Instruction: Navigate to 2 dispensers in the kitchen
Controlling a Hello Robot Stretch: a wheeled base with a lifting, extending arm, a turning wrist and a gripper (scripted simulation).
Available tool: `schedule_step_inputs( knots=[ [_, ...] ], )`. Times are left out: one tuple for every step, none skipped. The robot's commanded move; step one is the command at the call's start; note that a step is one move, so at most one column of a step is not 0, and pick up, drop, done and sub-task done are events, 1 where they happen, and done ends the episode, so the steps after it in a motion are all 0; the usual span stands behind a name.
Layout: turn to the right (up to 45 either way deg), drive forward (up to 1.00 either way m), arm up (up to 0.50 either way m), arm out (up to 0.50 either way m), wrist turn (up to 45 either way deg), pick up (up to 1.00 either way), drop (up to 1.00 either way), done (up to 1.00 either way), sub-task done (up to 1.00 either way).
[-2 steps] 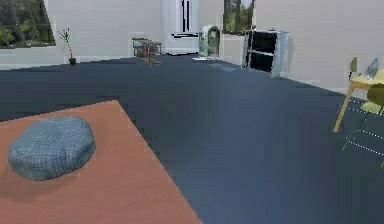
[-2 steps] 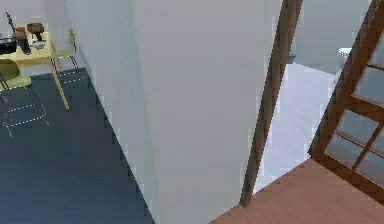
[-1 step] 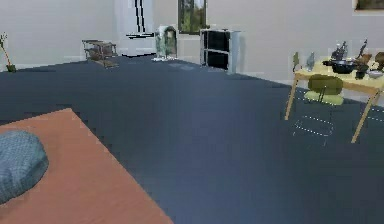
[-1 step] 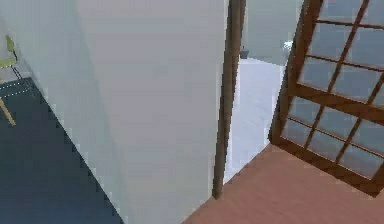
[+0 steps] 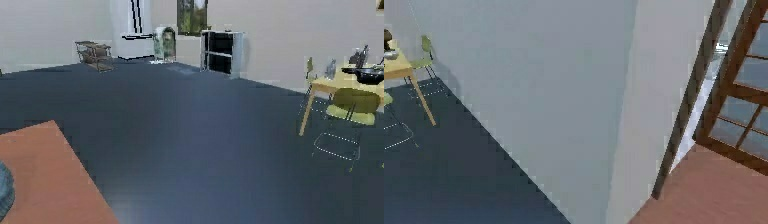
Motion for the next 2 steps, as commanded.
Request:
schedule_step_inputs(
  knots=[
    [15.0,0.00,0.00,0.00,0.0,0.00,0.00,0.00,0.00],
    [0.0,1.00,0.00,0.00,0.0,0.00,0.00,0.00,0.00]
  ],
)
